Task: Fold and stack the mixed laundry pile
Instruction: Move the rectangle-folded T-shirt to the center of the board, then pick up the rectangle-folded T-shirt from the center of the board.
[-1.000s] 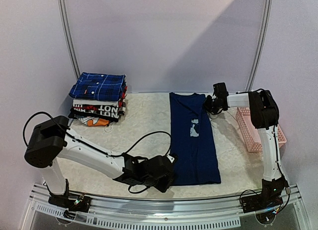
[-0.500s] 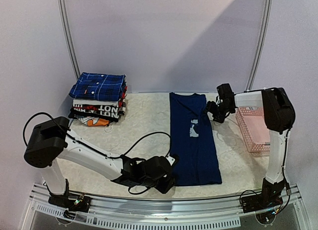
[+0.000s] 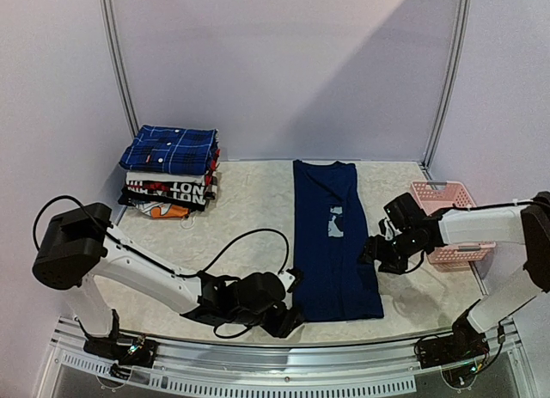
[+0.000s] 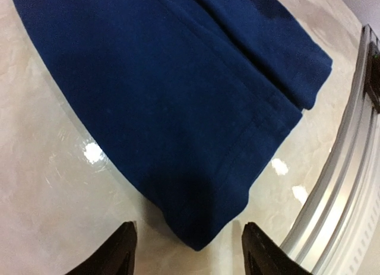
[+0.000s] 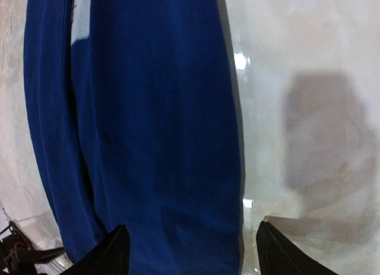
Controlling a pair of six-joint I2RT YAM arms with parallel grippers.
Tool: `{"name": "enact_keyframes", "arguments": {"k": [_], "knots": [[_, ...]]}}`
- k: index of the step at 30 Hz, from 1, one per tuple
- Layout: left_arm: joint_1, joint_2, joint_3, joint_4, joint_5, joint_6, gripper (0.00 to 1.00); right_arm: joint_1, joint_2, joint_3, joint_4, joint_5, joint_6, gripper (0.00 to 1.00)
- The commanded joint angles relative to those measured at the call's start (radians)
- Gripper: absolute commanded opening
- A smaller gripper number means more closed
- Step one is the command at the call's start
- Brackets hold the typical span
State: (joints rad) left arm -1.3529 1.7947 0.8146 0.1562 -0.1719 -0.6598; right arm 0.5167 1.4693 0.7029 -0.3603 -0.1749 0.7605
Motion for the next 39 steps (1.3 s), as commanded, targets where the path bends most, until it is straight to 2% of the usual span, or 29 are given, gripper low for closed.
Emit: {"name": "enact_keyframes", "arguments": {"k": [1, 7, 13, 22, 31, 39], "knots": [[-0.011, -0.045, -0.017, -0.021, -0.008, 0.009, 0.65, 0.031, -0.117, -0.118, -0.03, -0.017, 0.071, 0.71], [-0.009, -0.093, -0.026, -0.072, -0.077, 0.013, 0.67, 0.097, -0.294, -0.242, -0.086, -0.027, 0.133, 0.63], [-0.001, -0.091, -0.015, -0.087, -0.093, 0.015, 0.67, 0.162, -0.425, -0.325, -0.108, -0.067, 0.199, 0.46], [0.006, -0.076, -0.006, -0.088, -0.088, 0.01, 0.66, 0.24, -0.404, -0.363, -0.121, -0.105, 0.22, 0.33], [0.008, -0.034, 0.012, -0.068, -0.052, -0.011, 0.63, 0.247, -0.391, -0.397, -0.116, -0.111, 0.206, 0.0], [0.005, -0.004, 0.032, -0.05, -0.011, -0.031, 0.6, 0.246, -0.443, -0.398, -0.241, -0.073, 0.181, 0.0]]}}
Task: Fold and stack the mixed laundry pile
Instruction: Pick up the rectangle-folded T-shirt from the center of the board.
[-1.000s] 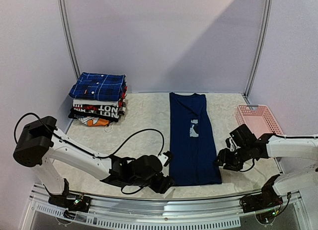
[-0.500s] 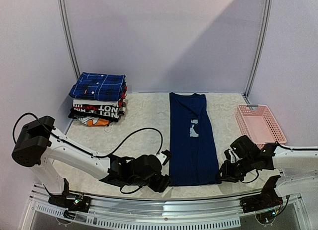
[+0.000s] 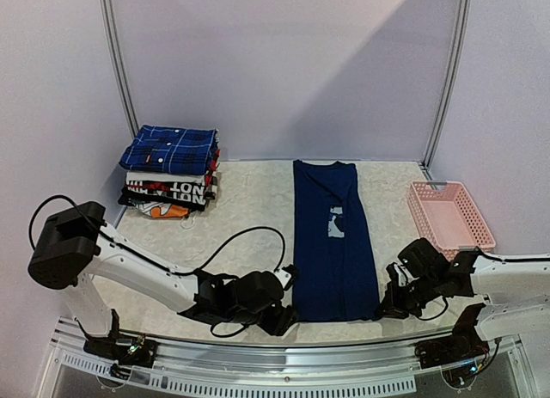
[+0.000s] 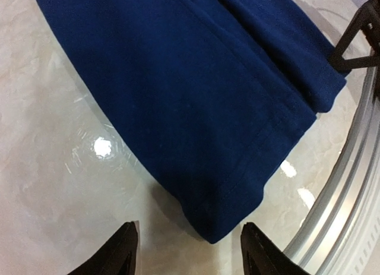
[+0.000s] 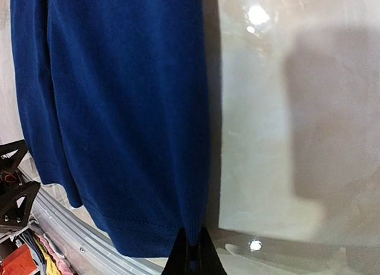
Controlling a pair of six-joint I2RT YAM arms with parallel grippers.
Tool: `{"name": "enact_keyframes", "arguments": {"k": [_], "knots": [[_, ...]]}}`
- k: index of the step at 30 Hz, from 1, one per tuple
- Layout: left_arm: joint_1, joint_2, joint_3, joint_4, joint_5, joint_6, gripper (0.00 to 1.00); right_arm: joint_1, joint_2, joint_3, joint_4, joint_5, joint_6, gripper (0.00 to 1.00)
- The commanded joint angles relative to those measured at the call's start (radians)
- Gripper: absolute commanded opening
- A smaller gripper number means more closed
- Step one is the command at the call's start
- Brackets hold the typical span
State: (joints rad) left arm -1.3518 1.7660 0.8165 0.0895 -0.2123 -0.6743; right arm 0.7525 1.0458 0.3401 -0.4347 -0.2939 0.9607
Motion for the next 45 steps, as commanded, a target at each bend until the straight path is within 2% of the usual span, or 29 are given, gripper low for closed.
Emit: {"name": "enact_keyframes", "arguments": {"k": [1, 7, 14, 24, 25, 29, 30, 45], "knots": [[0.002, 0.03, 0.035, 0.018, 0.032, -0.021, 0.6, 0.011, -0.026, -0.033, -0.184, 0.055, -0.022, 0.0], [-0.014, 0.058, 0.061, -0.005, 0.028, -0.035, 0.55, 0.01, -0.064, -0.04, -0.205, 0.063, -0.028, 0.0], [-0.022, 0.084, 0.086, -0.037, 0.016, -0.05, 0.37, 0.011, -0.051, -0.056, -0.163, 0.053, -0.03, 0.0], [-0.052, 0.142, 0.128, -0.047, 0.045, -0.076, 0.36, 0.01, -0.051, -0.072, -0.131, 0.044, -0.026, 0.0], [-0.055, 0.147, 0.127, -0.045, 0.044, -0.08, 0.32, 0.011, -0.052, -0.073, -0.131, 0.043, -0.026, 0.0], [-0.056, 0.16, 0.113, -0.017, 0.043, -0.091, 0.03, 0.011, -0.06, -0.073, -0.131, 0.034, -0.024, 0.0], [-0.058, 0.158, 0.11, -0.01, 0.046, -0.092, 0.0, 0.01, -0.064, -0.072, -0.136, 0.033, -0.022, 0.0], [-0.104, -0.011, 0.127, -0.152, -0.028, -0.056, 0.0, 0.01, -0.264, 0.032, -0.299, 0.051, 0.008, 0.0]]}}
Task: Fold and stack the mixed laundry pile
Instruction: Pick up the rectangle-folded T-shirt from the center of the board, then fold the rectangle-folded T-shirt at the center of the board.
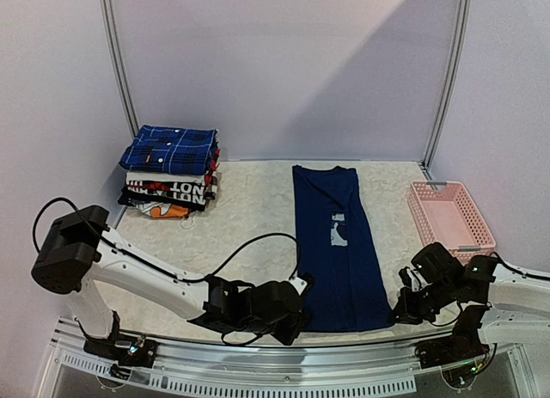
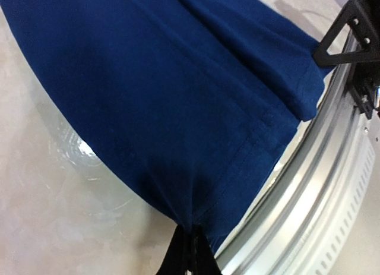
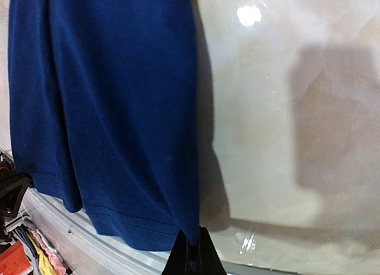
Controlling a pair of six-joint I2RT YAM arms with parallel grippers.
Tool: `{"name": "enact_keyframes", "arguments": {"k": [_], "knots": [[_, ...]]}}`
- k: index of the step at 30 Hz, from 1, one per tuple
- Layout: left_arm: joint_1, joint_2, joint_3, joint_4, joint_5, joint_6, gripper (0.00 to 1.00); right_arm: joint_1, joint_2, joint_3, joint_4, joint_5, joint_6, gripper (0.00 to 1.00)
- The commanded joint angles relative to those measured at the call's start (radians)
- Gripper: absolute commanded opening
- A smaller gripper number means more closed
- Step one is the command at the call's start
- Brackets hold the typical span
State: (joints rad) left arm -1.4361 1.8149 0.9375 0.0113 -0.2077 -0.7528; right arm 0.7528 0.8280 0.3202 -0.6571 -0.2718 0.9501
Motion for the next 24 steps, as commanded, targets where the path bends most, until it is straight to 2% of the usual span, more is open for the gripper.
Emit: {"name": "enact_keyframes", "arguments": {"k": [1, 10, 24], "knots": [[-0.019, -0.063, 0.012, -0.082, -0.041, 0.029, 0.0, 0.01, -0.052, 0.063, -0.08, 0.036, 0.019, 0.0], [0.015, -0.072, 0.109, -0.159, -0.105, 0.074, 0.0, 0.01, -0.032, 0.163, -0.05, 0.15, 0.031, 0.0], [0.155, -0.093, 0.234, -0.257, -0.137, 0.176, 0.0, 0.011, 0.107, 0.352, 0.045, 0.396, 0.028, 0.0]]}}
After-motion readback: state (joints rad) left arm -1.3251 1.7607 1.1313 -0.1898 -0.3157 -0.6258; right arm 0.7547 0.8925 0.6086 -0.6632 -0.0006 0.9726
